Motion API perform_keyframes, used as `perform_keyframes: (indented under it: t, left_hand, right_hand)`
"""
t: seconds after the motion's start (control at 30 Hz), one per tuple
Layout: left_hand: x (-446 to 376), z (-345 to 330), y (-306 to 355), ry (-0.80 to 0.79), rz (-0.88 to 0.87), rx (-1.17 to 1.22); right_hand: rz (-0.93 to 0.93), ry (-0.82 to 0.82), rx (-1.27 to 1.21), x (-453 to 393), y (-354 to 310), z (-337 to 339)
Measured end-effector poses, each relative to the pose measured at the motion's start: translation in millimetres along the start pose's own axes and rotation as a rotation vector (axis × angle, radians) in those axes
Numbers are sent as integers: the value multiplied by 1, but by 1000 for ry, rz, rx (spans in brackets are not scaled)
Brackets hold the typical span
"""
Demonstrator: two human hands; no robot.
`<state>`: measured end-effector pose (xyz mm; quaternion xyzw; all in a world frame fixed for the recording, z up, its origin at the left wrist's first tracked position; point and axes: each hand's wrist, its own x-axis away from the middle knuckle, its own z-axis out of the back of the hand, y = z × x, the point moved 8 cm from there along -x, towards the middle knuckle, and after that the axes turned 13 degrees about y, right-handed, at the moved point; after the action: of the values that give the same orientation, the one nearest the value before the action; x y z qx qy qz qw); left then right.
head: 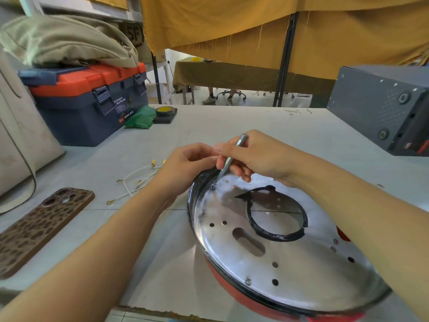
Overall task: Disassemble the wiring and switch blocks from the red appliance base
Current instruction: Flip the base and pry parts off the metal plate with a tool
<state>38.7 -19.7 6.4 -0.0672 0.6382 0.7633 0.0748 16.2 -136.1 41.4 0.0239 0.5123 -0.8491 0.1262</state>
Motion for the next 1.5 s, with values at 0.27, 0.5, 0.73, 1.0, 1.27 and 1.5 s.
perform_keyframes:
  t: [0.27, 0.5, 0.73, 1.0, 1.27, 1.5]
  left_hand:
    - [11, 4, 27, -167, -216, -657]
    - [22, 1, 27, -162, -249, -750]
    - [23, -1, 25, -171, -227, -806]
    - [24, -3, 25, -179, -209, -825]
    - [24, -2, 25, -158, -192, -842]
    - [23, -3, 24, -169, -199, -869]
  right_hand:
    - [-3, -49, -2, 0, -1, -3]
    - [-84, -119, -90, 1, 6, -5]
    - [-8, -77, -45, 2, 0, 1]
    - [17, -73, -17, 3, -1, 1]
    - [7, -78, -58, 2, 1, 1]
    - [38, -23, -3, -1, 1, 1]
